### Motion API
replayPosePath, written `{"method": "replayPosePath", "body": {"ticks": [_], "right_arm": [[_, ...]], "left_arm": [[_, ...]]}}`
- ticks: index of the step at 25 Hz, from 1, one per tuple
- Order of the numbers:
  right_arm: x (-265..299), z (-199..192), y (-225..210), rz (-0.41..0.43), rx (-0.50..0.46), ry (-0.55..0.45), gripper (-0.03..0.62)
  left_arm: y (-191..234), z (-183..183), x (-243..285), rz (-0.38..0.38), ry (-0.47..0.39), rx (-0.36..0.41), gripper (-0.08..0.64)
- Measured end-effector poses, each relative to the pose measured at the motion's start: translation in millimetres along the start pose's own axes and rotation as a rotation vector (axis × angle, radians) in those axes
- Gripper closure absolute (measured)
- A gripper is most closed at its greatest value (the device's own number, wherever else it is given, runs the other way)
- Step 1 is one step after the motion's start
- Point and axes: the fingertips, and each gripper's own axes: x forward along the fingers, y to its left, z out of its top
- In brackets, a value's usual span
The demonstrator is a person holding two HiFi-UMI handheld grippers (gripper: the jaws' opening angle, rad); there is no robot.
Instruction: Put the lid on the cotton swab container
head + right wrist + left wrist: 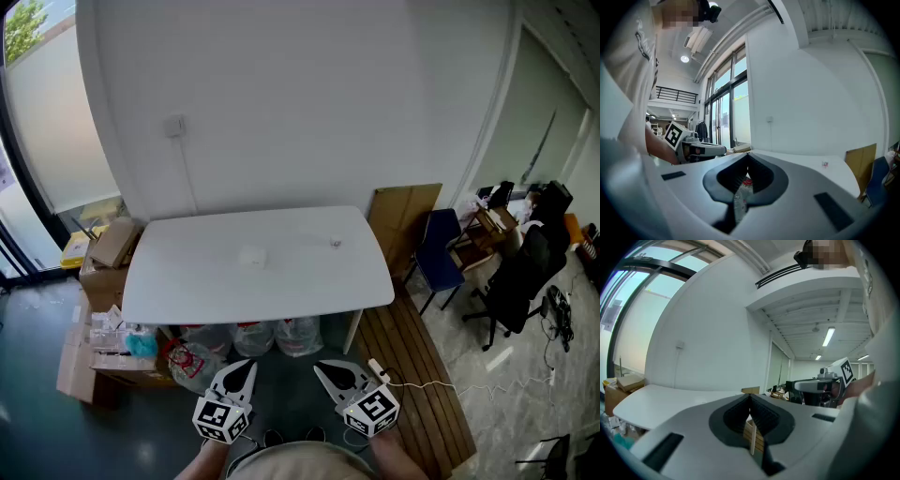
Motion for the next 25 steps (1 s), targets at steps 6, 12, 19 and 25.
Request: {"method": "replayPosePath", "body": {"ticks": [6,12,19,25], "right_arm": [[5.8,1.5,4.2,0.013,-0.010,-0.002,0.577],[8.2,0.9,10.3,0.018,0.014,-0.021,0.575],[12.3,-5.7,11.4,-0.019,0.056,-0.020,0.575],[25.0,-14.0,13.6,-0.070,0.072,-0.010,0.575]], "left_arm": [[1.2,-0.5,-0.1,-0.008,0.002,0.005,0.548],[6.1,-3.4,-1.7,-0.012,0.015,-0.005,0.546],[13.9,-2.5,-2.3,-0.033,0.016,-0.032,0.547],[30.2,-0.5,-1.6,-0.071,0.012,-0.049,0.548]]}}
